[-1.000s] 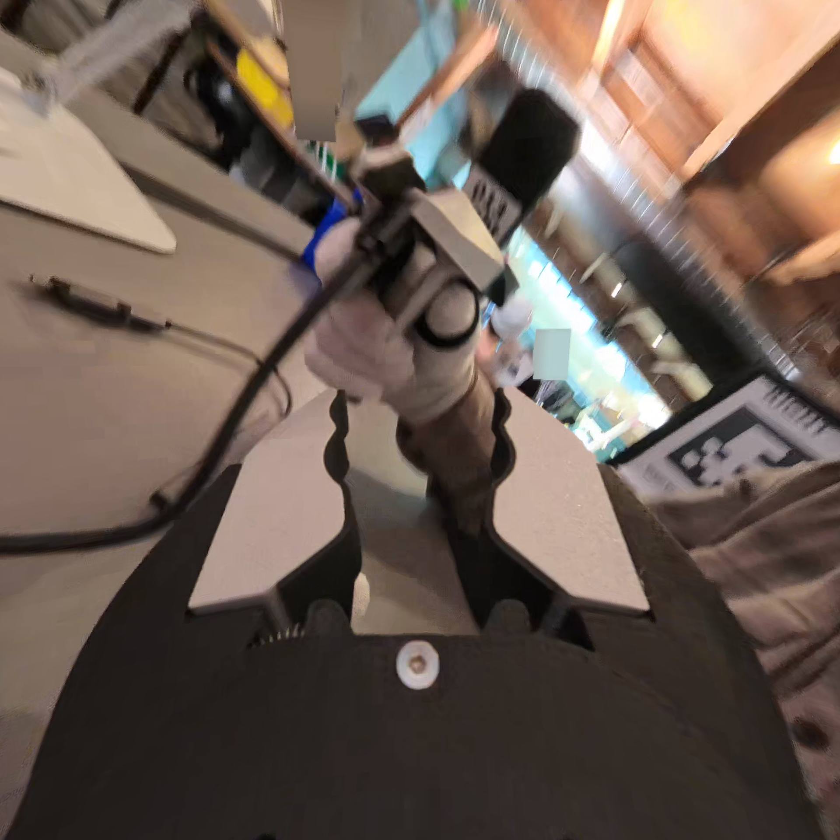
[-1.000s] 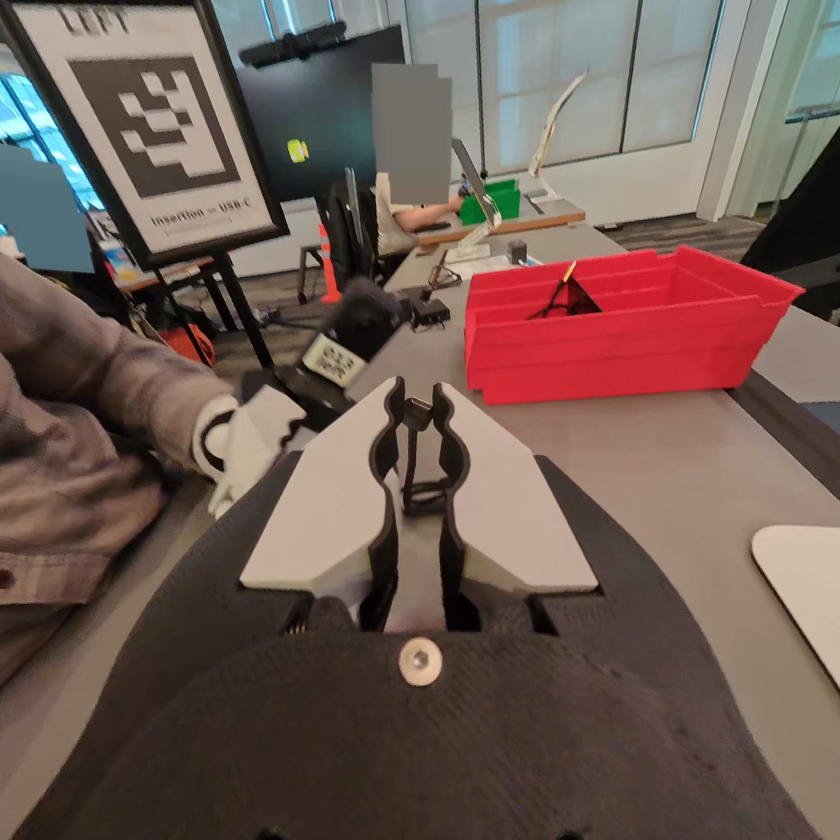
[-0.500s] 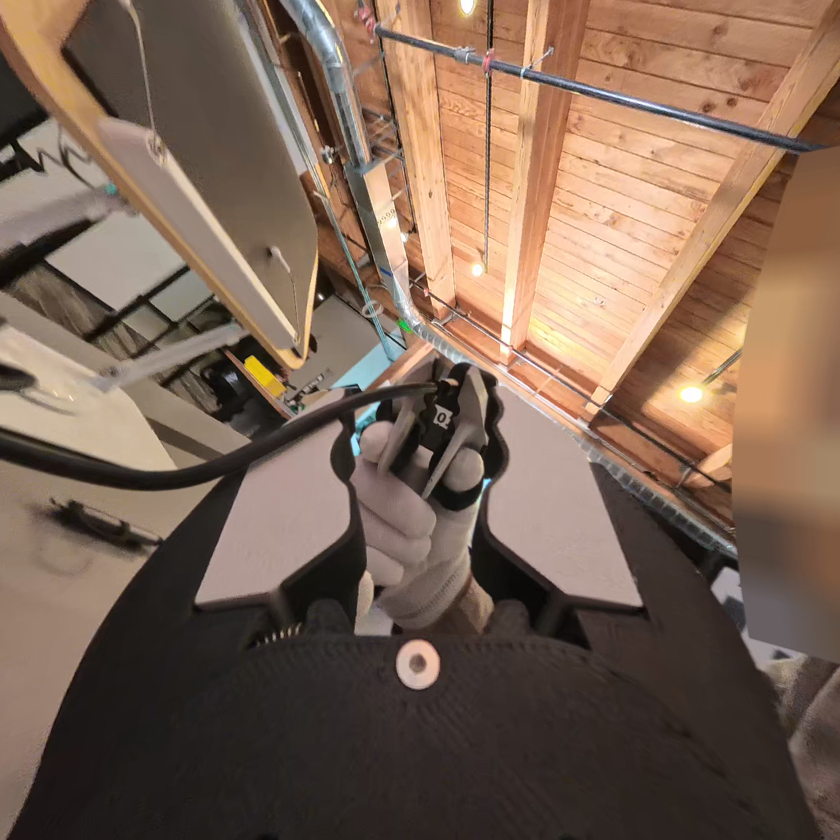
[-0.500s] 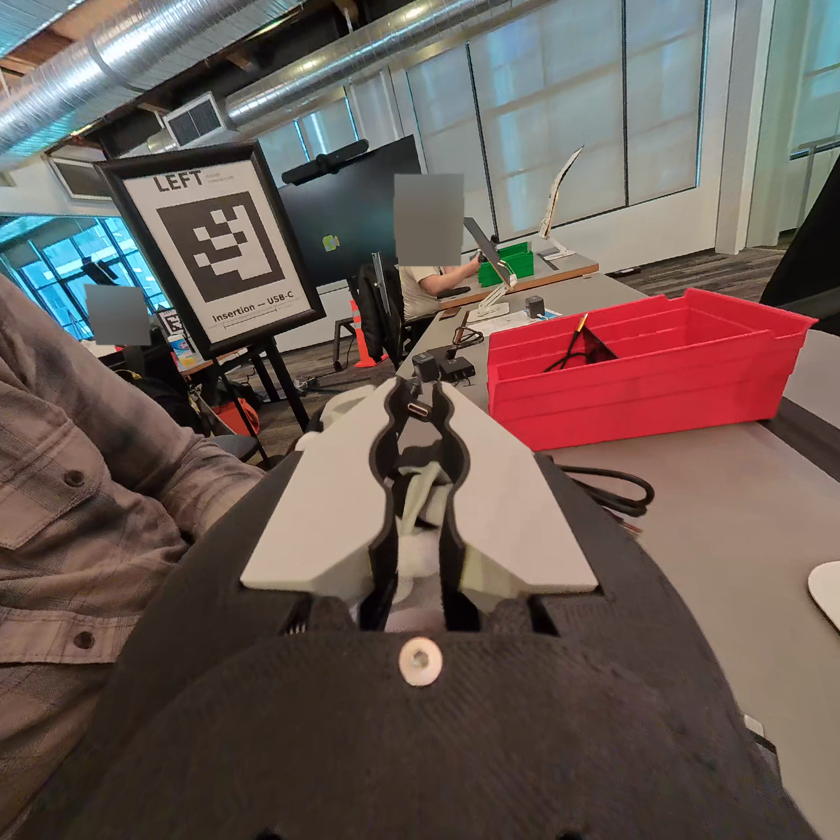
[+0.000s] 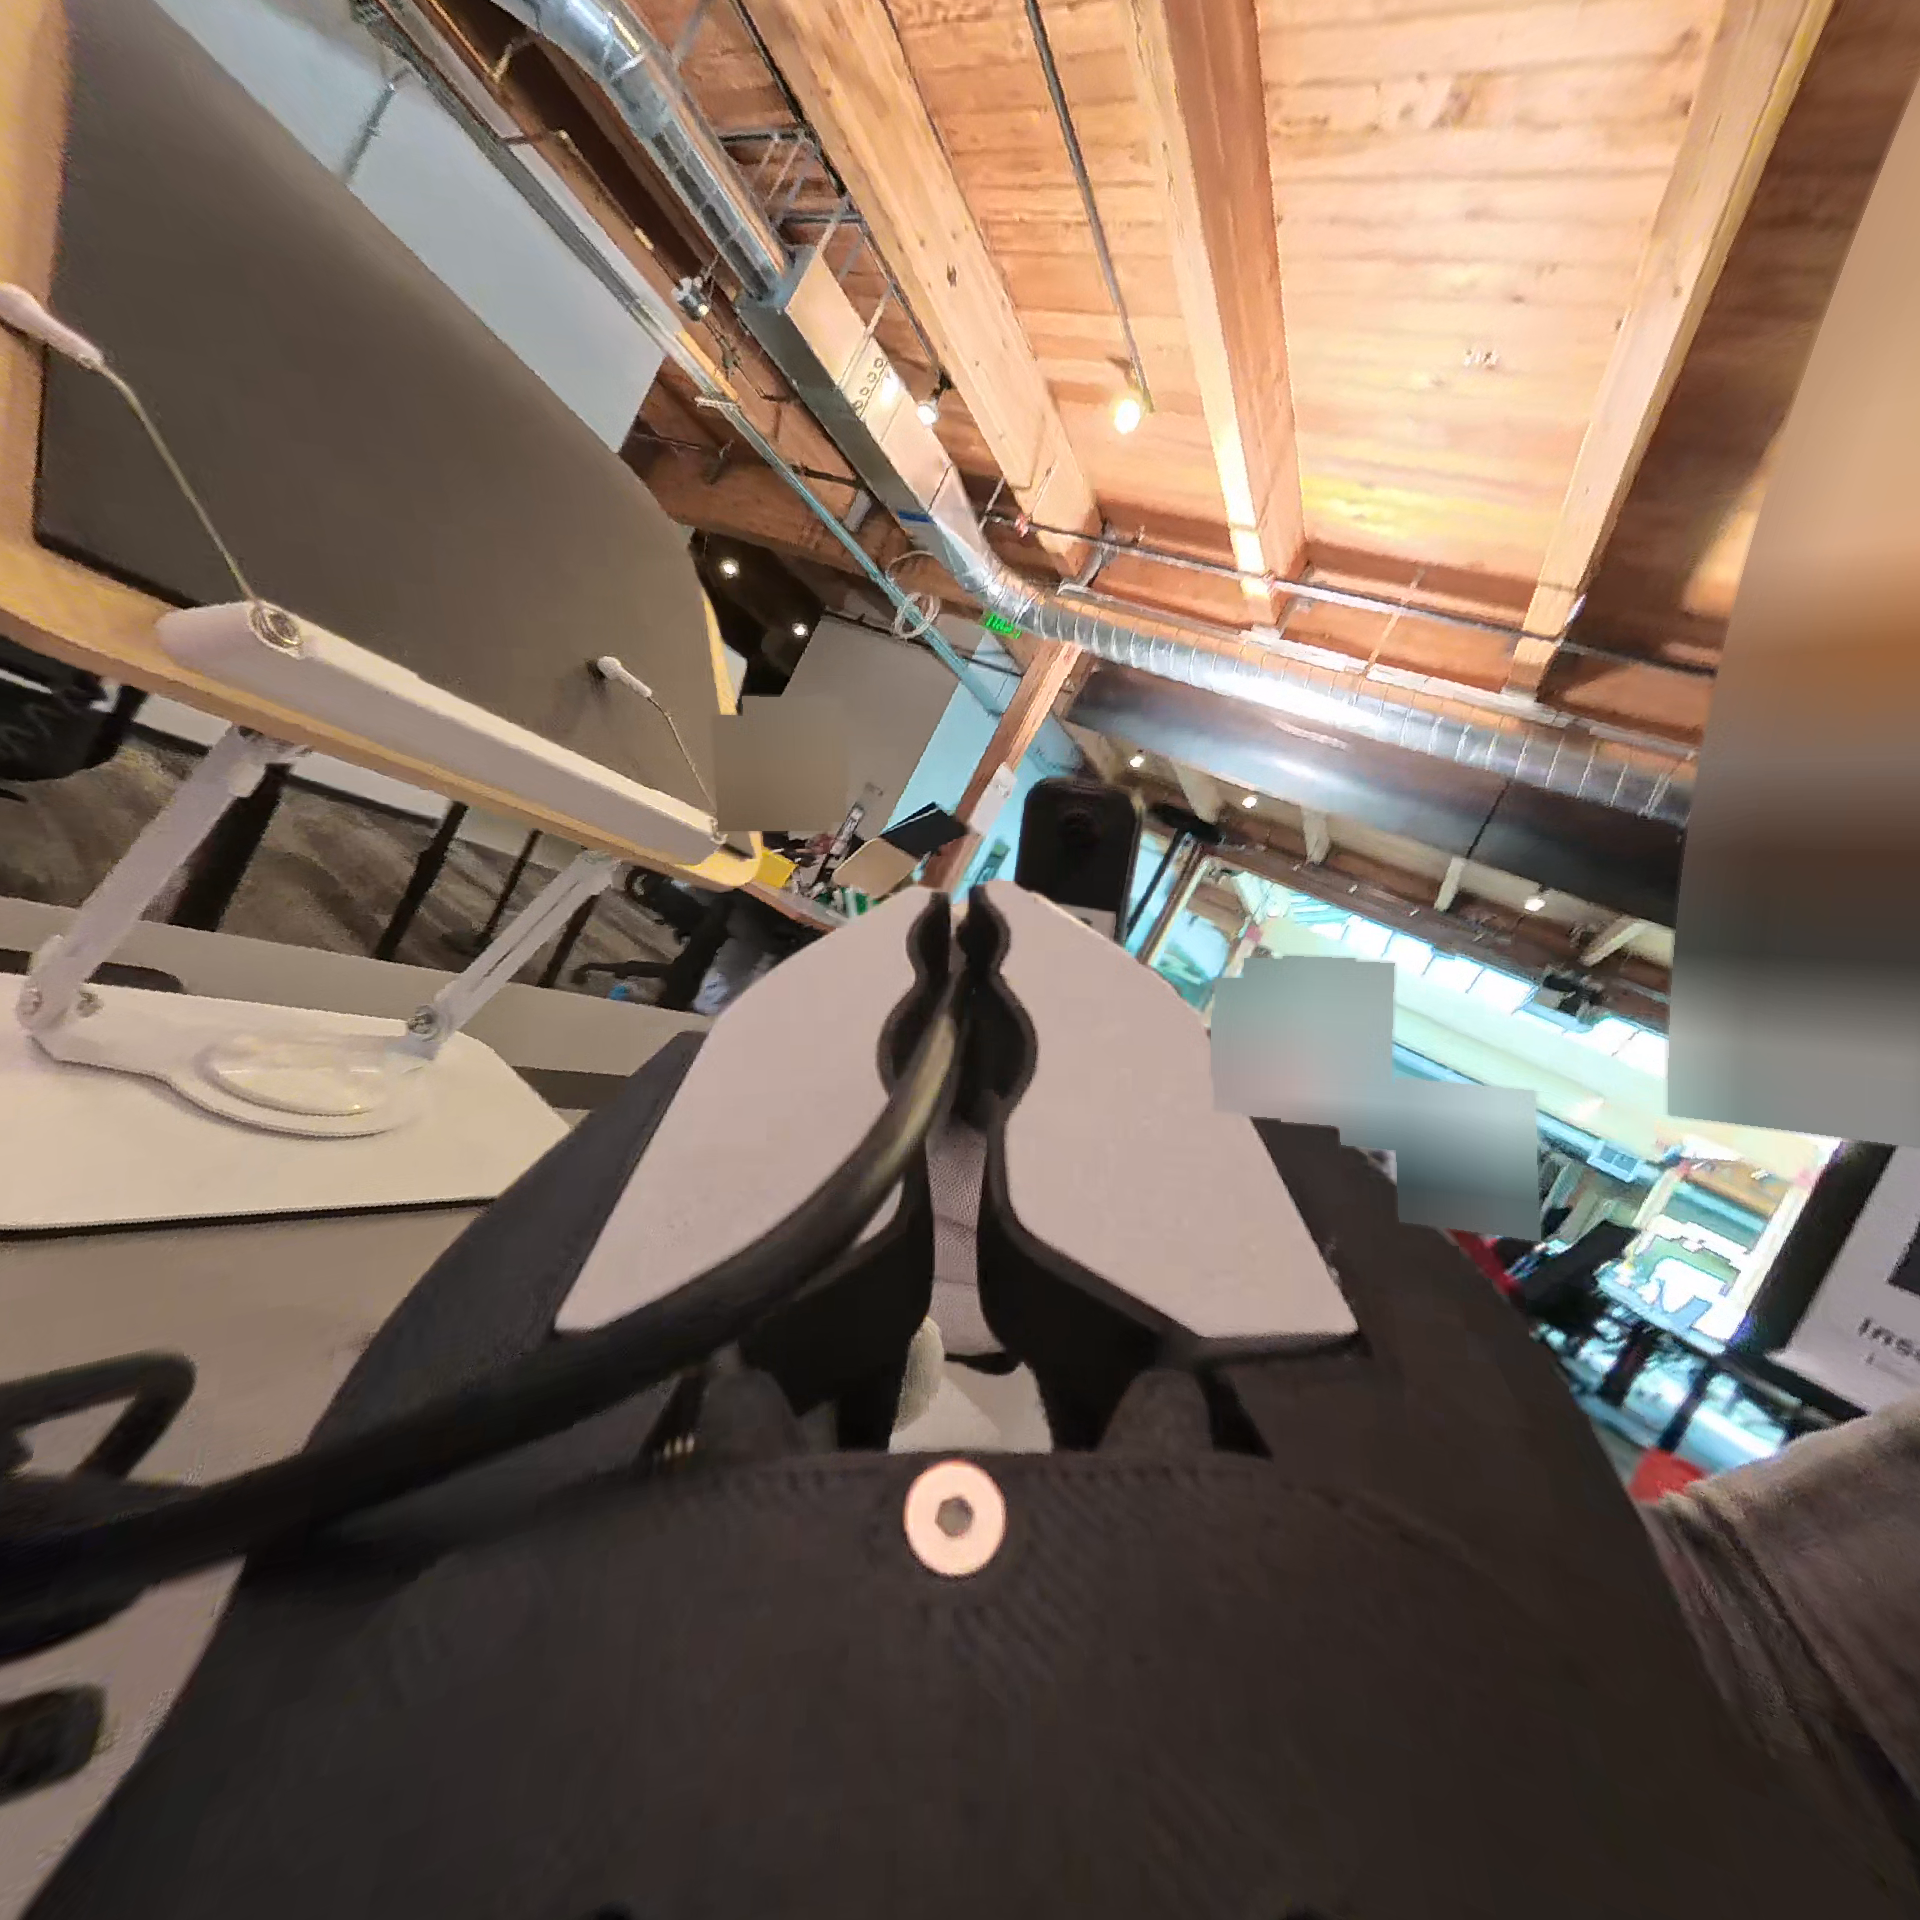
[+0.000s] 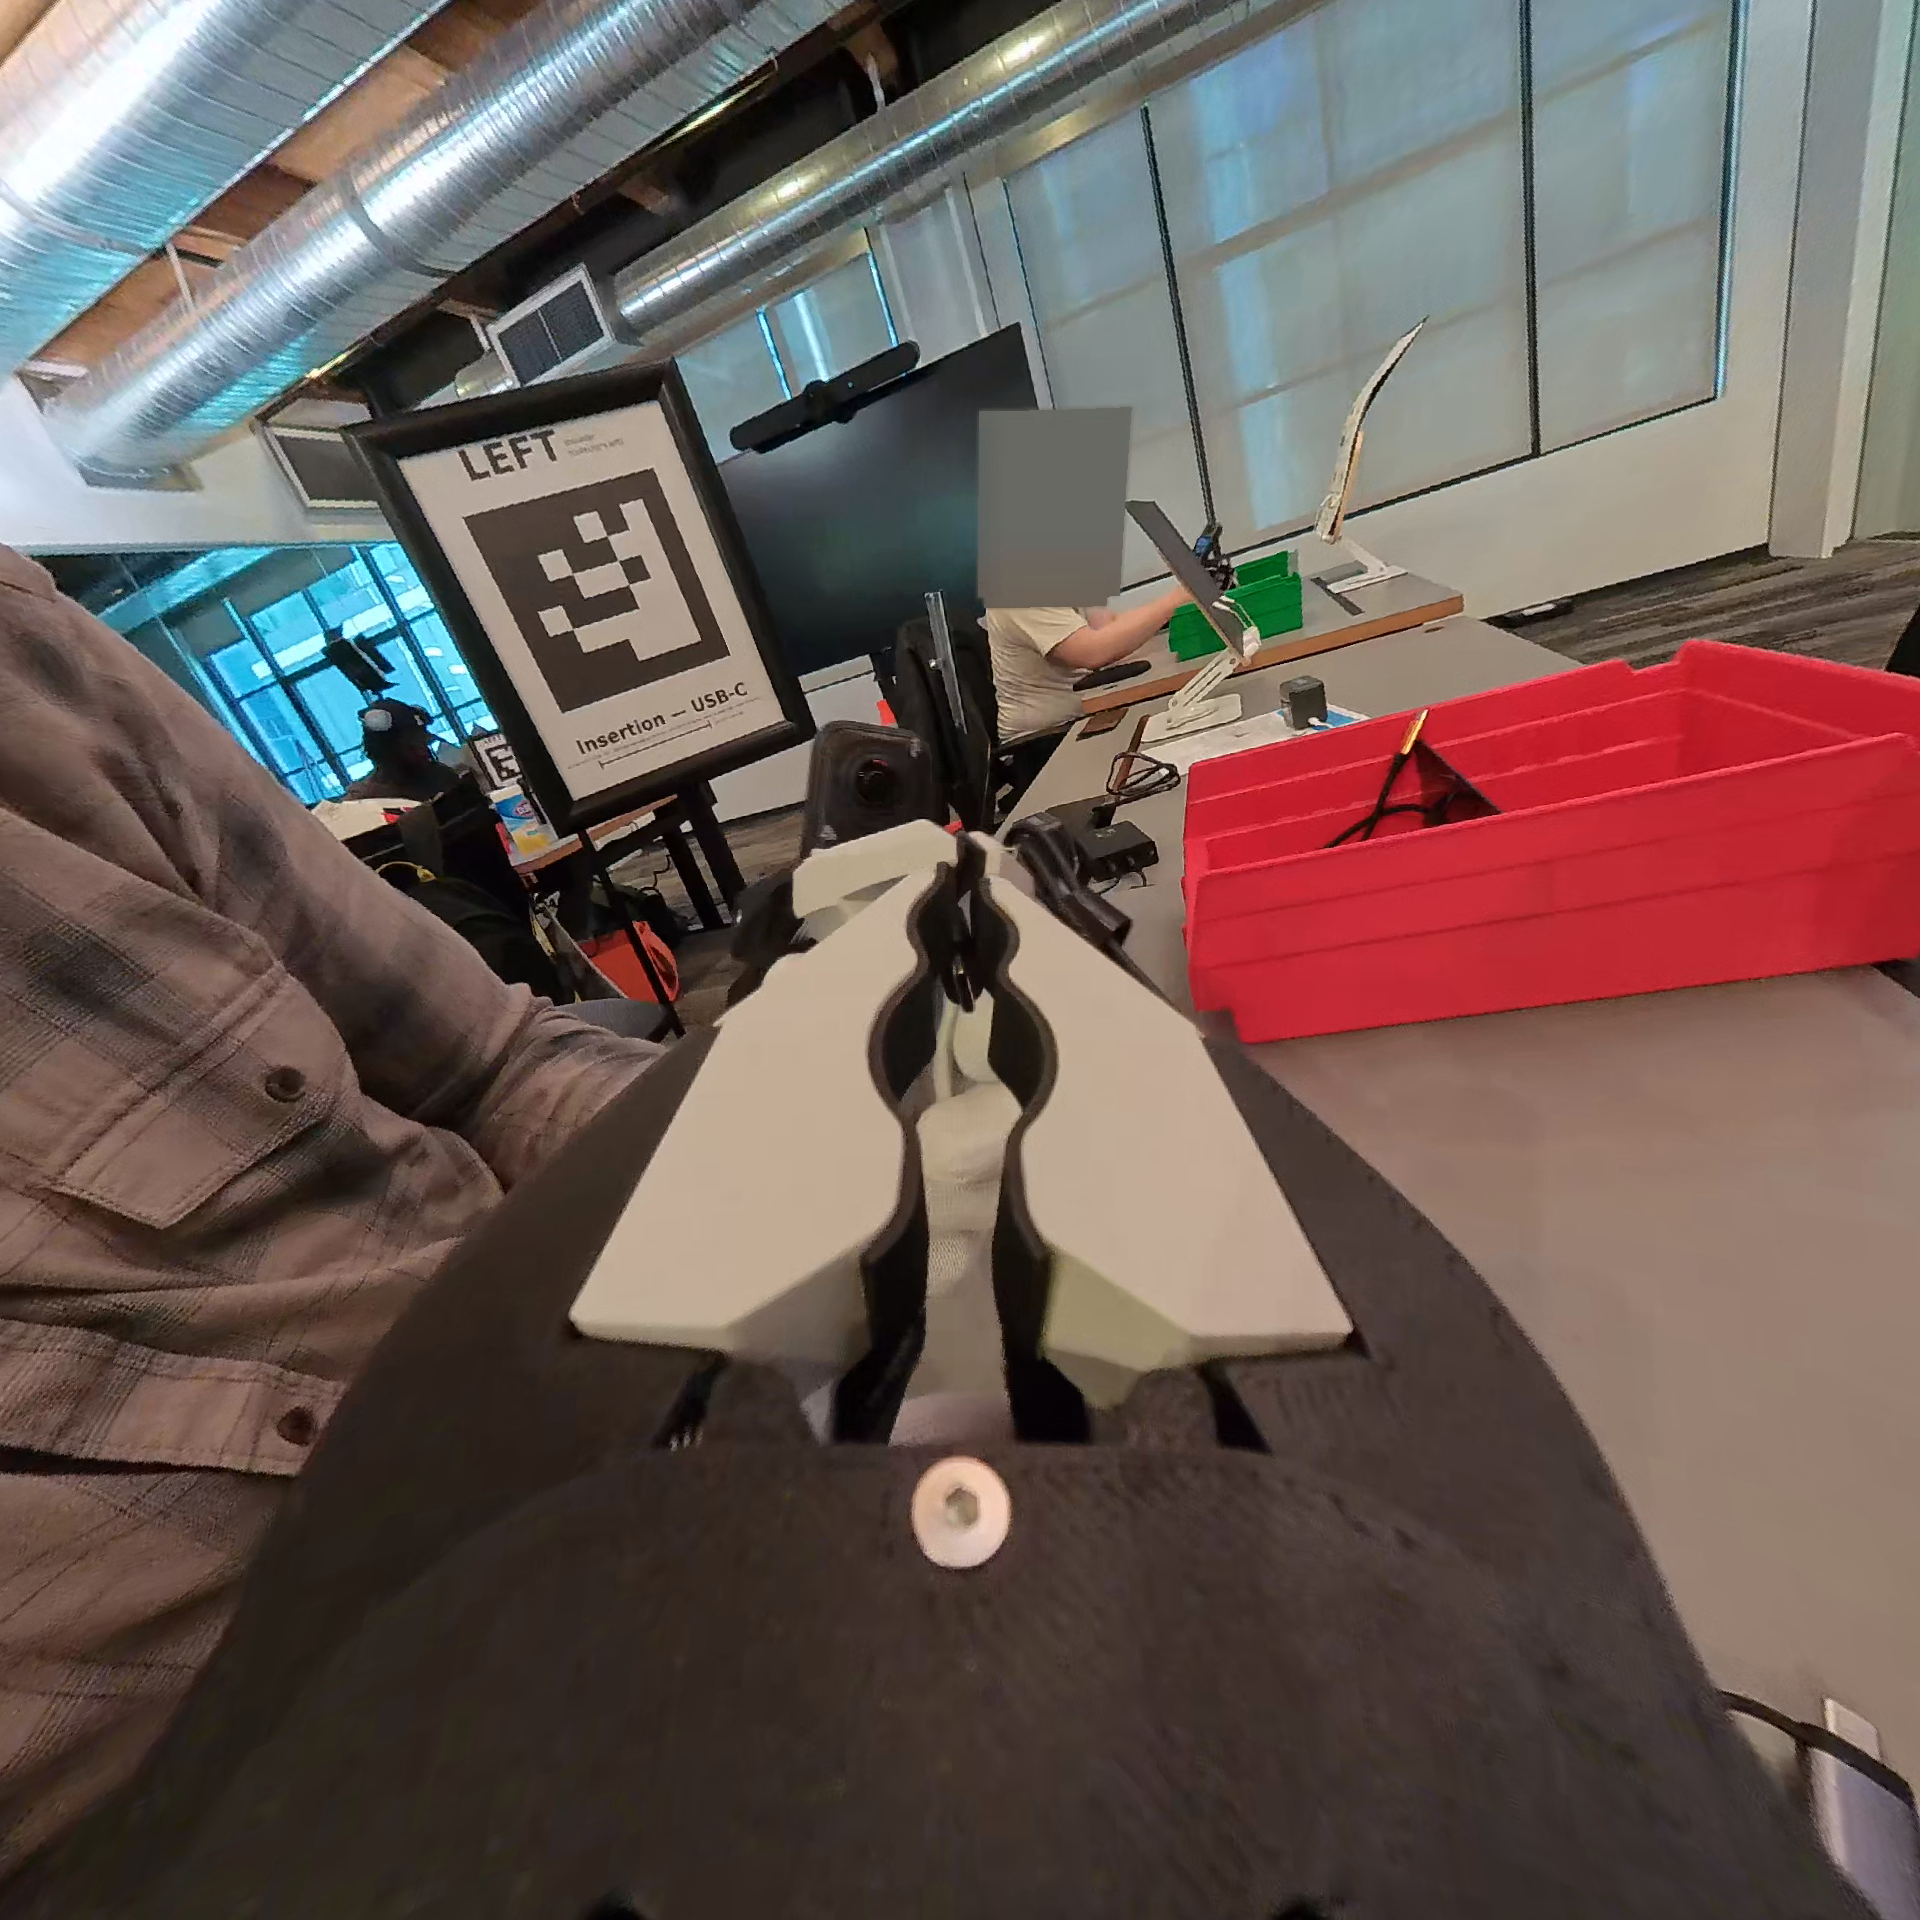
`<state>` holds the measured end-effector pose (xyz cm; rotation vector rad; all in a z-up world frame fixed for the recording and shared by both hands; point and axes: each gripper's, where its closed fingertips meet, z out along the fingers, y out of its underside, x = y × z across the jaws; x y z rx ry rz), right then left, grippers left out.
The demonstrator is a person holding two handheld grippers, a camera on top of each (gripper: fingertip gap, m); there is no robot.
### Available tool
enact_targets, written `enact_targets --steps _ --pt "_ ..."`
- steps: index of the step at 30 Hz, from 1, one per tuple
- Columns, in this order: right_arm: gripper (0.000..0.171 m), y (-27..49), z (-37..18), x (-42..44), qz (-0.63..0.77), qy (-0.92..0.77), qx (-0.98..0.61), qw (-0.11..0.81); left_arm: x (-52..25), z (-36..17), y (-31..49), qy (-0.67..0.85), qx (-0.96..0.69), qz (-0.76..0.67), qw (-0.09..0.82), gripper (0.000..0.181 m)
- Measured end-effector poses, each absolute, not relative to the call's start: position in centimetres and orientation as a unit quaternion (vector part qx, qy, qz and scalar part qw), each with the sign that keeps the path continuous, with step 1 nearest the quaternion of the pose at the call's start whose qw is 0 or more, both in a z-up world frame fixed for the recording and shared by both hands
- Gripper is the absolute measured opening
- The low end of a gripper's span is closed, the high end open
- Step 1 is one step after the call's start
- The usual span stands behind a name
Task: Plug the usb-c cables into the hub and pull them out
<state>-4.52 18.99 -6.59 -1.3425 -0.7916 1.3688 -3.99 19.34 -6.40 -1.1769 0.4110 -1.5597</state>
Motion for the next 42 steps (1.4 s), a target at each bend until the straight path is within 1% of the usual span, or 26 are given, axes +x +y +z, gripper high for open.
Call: enact_targets --steps 2,3,4,6,7,10,11,13,16,17,22,24,26,30,35,39,42 --pt "0.003 19.5 -6.4 -4.1 0.547 -0.324 -0.561 0.53 -3.9 -6.3 19.3 0.184 -0.504 -0.647 0.542 0.003" --pt "0.01 19.6 -6.6 -4.0 0.523 -0.335 -0.569 0.54 -4.0 -6.3 19.5 0.178 -0.512 -0.646 0.537 0.003" --pt "0.013 19.5 -6.9 -3.9 0.489 -0.359 -0.574 0.551 -4.1 -6.4 19.8 0.172 -0.523 -0.65 0.523 0.003" --pt "0.028 19.2 -7.5 -3.8 0.402 -0.414 -0.575 0.581 -4.2 -6.8 20.5 0.156 -0.547 -0.658 0.494 0.003" --pt "0.032 19.0 -7.6 -3.8 0.354 -0.441 -0.569 0.597 -4.2 -7.2 20.9 0.146 -0.563 -0.656 0.48 0.002" --pt "0.03 19.3 -8.4 -3.8 0.191 -0.51 -0.555 0.629 -4.1 -8.2 21.5 0.117 -0.603 -0.674 0.411 0.002" --pt "0.028 19.4 -8.6 -4.0 0.142 -0.53 -0.546 0.634 -3.9 -8.4 21.3 0.116 -0.607 -0.687 0.383 0.002" --pt "0.028 19.9 -9.2 -4.0 0.054 -0.555 -0.539 0.631 -3.9 -8.5 21.1 0.106 -0.612 -0.704 0.343 0.002" --pt "0.02 20.1 -9.4 -4.2 0.017 -0.567 -0.526 0.633 -4.0 -8.0 20.8 0.095 -0.607 -0.723 0.314 0.002" --pt "0.011 20.2 -9.6 -4.1 0.009 -0.57 -0.526 0.631 -4.0 -8.0 20.7 0.091 -0.609 -0.726 0.307 0.002" --pt "0.01 19.6 -9.2 -4.4 0.022 -0.573 -0.527 0.627 -4.1 -7.9 20.5 0.094 -0.607 -0.73 0.3 0.002" --pt "0.01 19.5 -9.2 -4.5 0.065 -0.561 -0.542 0.622 -4.1 -7.8 20.4 0.097 -0.601 -0.733 0.304 0.002" --pt "0.01 19.2 -9.2 -4.6 0.115 -0.547 -0.554 0.617 -4.2 -7.7 20.4 0.112 -0.599 -0.719 0.336 0.004" --pt "0.01 18.5 -8.6 -4.8 0.235 -0.51 -0.57 0.6 -3.9 -7.2 19.5 0.183 -0.576 -0.687 0.403 0.02" --pt "0.01 17.5 -8.2 -4.5 0.37 -0.474 -0.569 0.561 -3.5 -7.0 18.0 0.334 -0.543 -0.573 0.515 0.031" --pt "0.009 16.5 -8.1 -4.5 0.443 -0.464 -0.558 0.527 -3.4 -6.9 17.2 0.421 -0.508 -0.488 0.572 0.027" --pt "0.009 15.9 -8.0 -4.4 0.475 -0.462 -0.55 0.508 -3.3 -6.8 16.6 0.465 -0.483 -0.45 0.59 0.024"
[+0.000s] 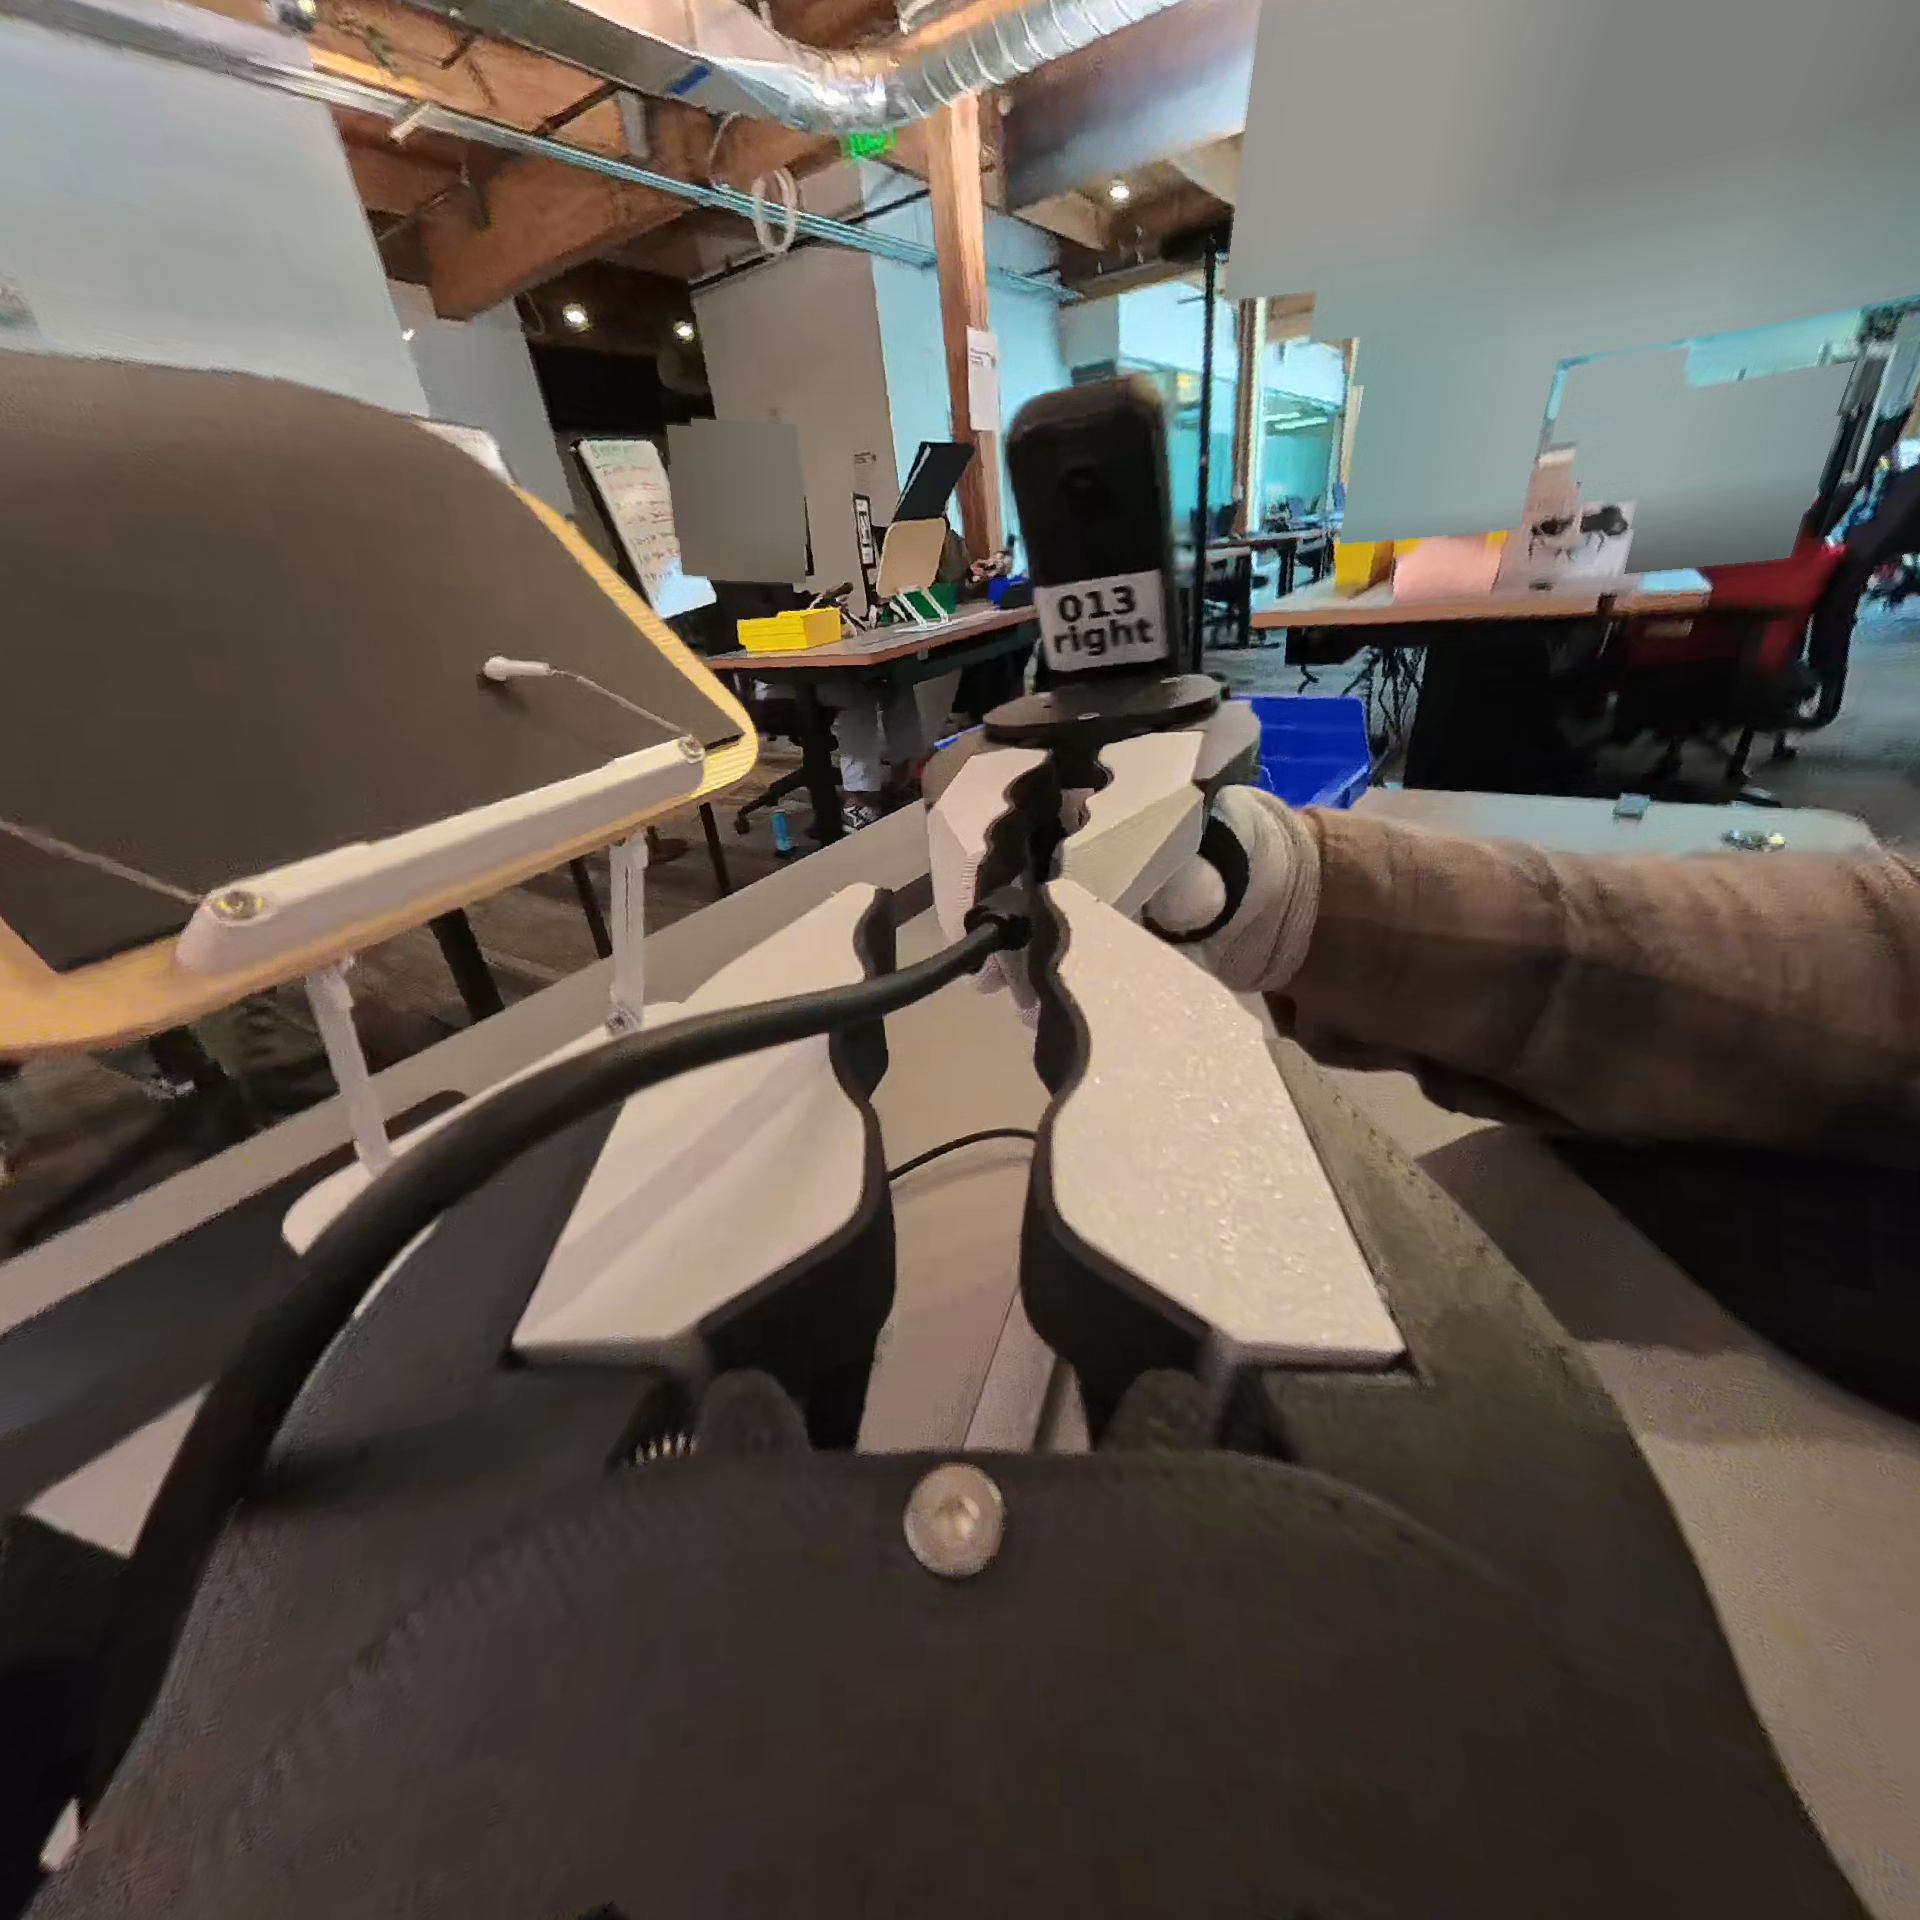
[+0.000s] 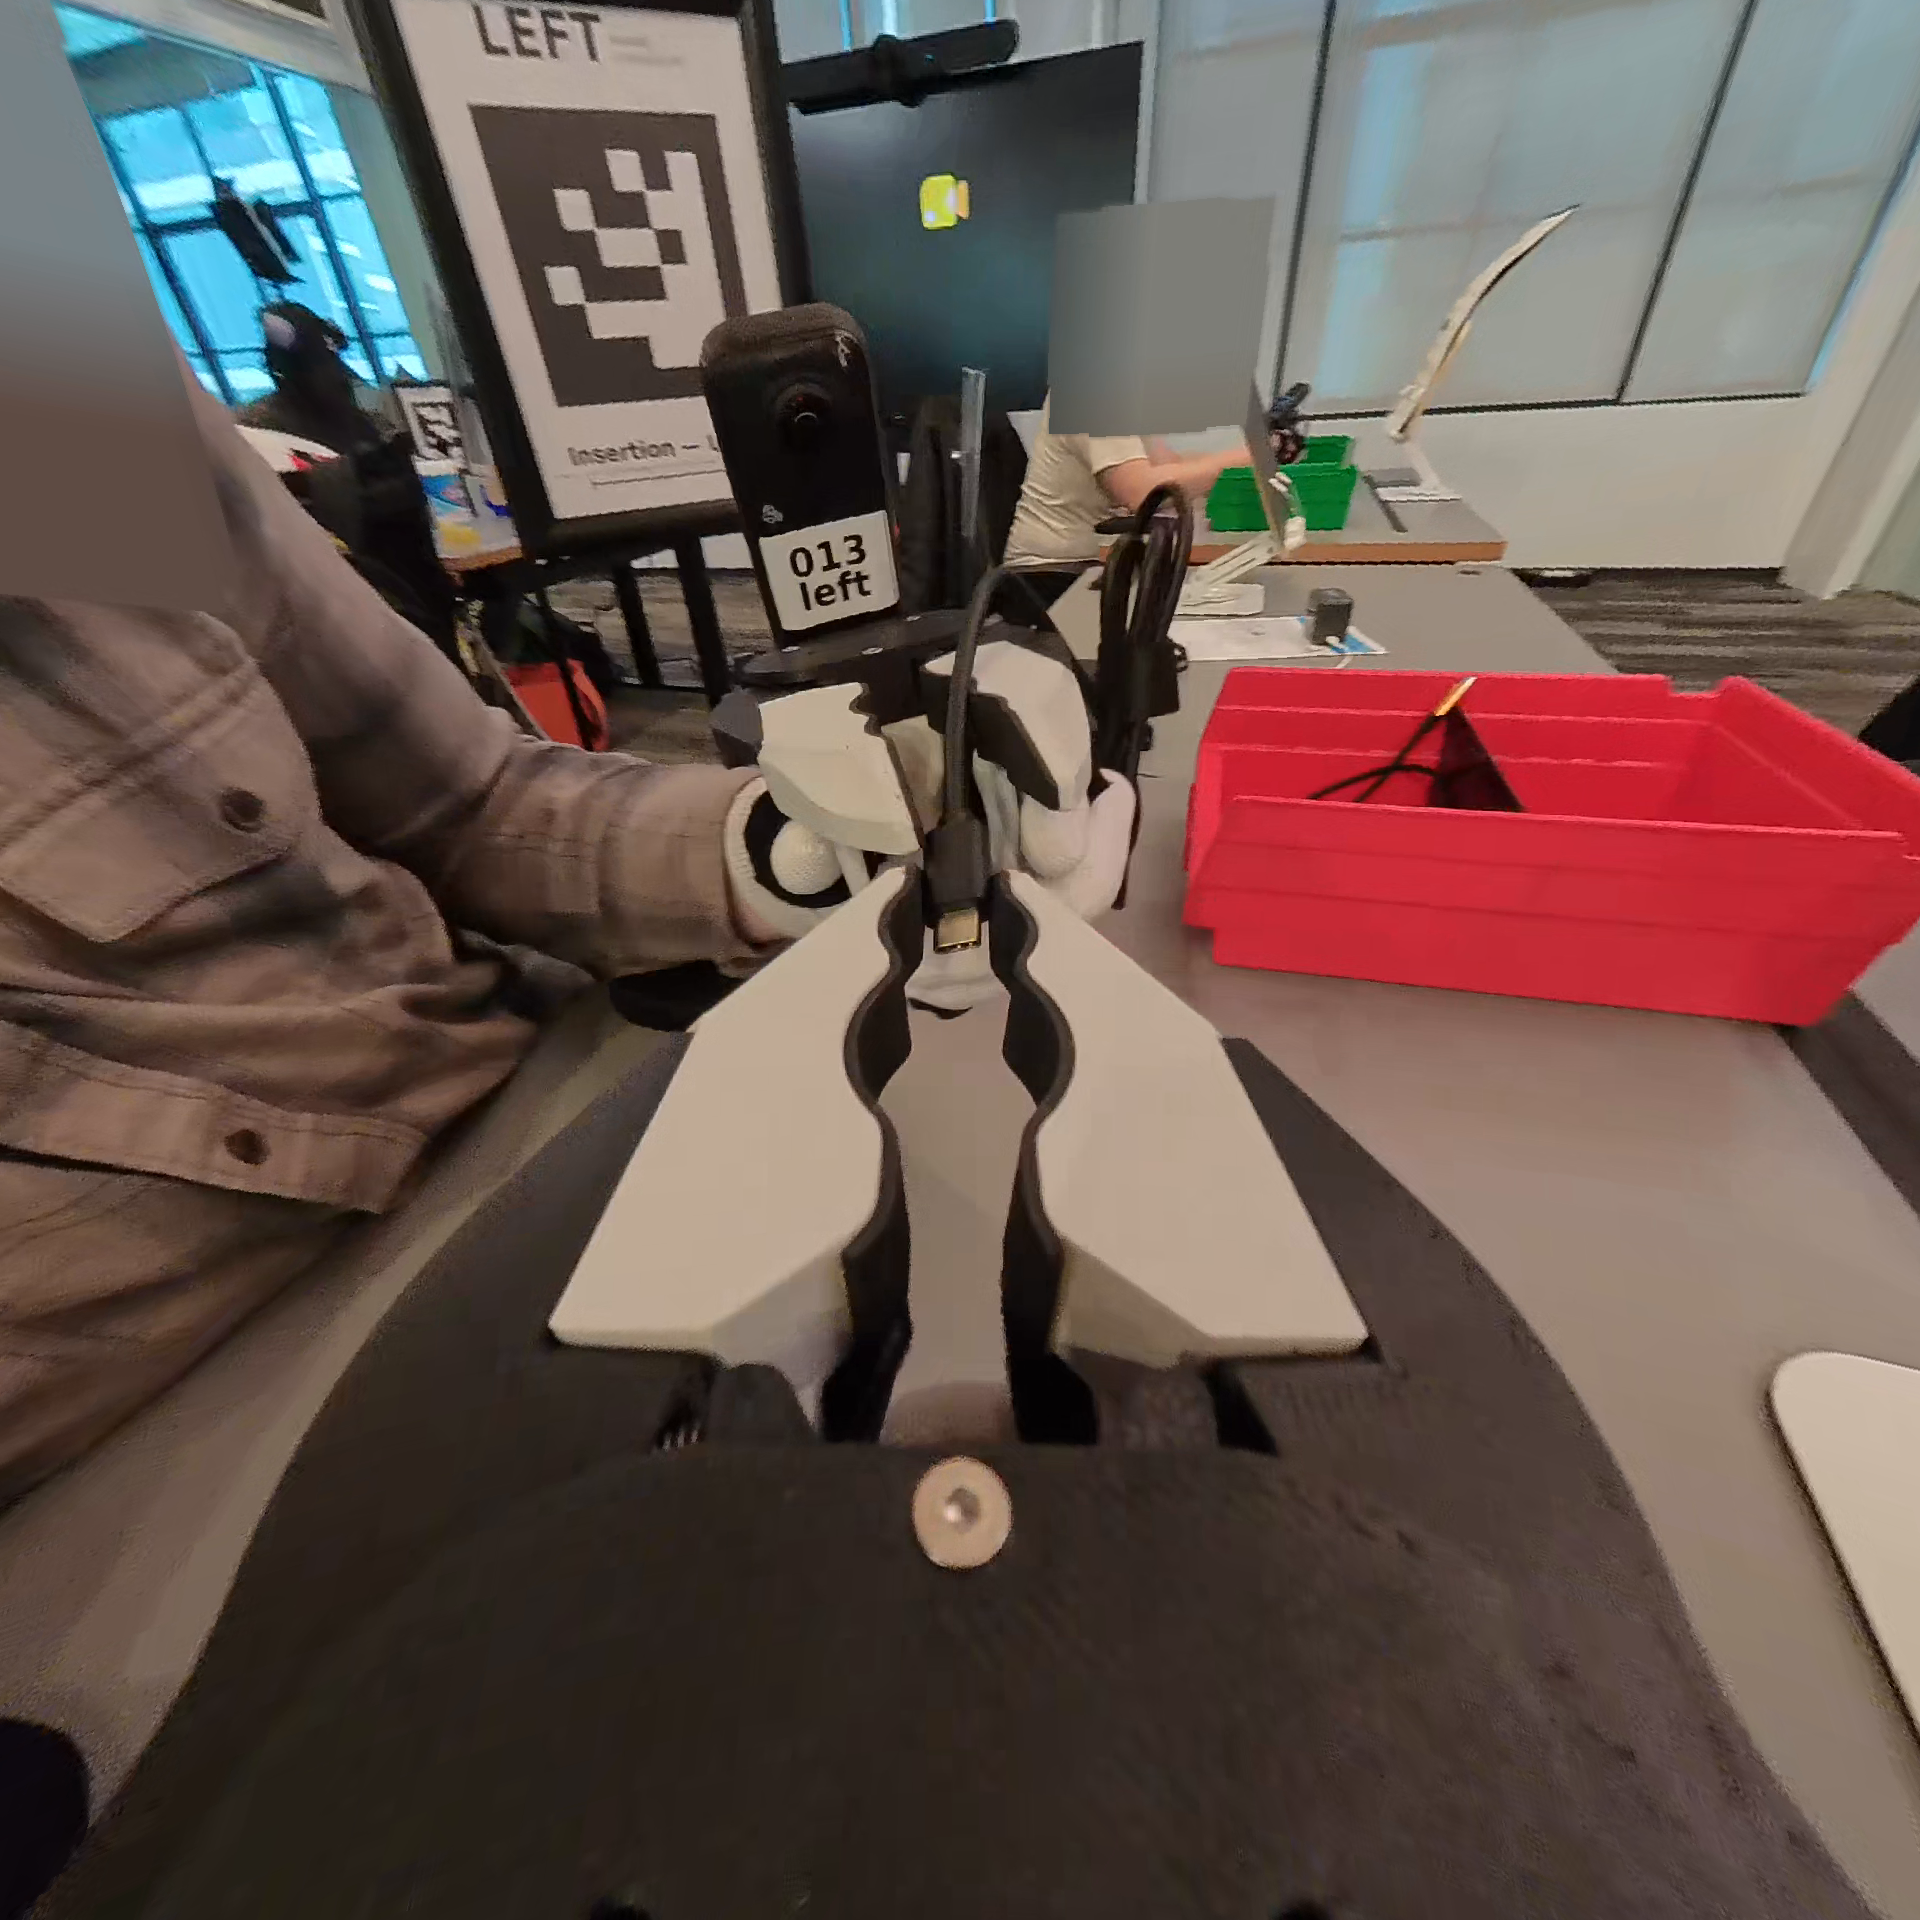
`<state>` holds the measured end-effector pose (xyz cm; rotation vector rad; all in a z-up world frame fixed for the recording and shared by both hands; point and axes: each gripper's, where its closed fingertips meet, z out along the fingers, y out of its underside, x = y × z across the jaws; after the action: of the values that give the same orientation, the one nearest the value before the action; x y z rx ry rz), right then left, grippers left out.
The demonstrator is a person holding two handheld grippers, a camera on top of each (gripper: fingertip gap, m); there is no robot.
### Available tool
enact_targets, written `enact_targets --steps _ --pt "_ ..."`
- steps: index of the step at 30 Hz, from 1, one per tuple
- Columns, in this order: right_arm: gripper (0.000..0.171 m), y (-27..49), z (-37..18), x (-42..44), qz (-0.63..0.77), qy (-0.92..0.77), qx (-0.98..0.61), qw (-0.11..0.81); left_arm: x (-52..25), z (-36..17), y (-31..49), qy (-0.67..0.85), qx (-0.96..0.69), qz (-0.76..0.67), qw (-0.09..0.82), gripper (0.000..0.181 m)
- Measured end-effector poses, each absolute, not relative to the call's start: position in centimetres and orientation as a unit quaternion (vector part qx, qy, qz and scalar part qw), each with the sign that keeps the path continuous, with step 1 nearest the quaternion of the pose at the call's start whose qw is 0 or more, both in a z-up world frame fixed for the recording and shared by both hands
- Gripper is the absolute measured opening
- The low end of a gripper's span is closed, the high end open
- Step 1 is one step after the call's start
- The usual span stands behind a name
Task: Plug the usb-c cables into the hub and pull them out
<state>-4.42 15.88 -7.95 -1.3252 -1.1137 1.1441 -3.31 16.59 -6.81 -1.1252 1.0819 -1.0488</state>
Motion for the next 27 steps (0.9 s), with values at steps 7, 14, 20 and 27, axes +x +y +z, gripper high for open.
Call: enact_targets --steps 7,14,20,27 --pt "0.009 13.9 -8.1 -4.0 0.537 -0.475 -0.528 0.455 -2.7 -7.1 14.2 0.547 -0.43 -0.426 0.579 0.016" --pt "0.009 12.9 -8.8 -3.6 0.561 -0.487 -0.519 0.423 -2.2 -7.9 13.1 0.582 -0.429 -0.421 0.547 0.012" --pt "0.009 12.9 -9.2 -3.6 0.537 -0.5 -0.528 0.427 -2.0 -8.4 13.1 0.584 -0.461 -0.412 0.527 0.013" --pt "0.009 13.1 -9.8 -3.8 0.514 -0.512 -0.538 0.43 -2.3 -9.0 13.2 0.588 -0.48 -0.4 0.514 0.013"
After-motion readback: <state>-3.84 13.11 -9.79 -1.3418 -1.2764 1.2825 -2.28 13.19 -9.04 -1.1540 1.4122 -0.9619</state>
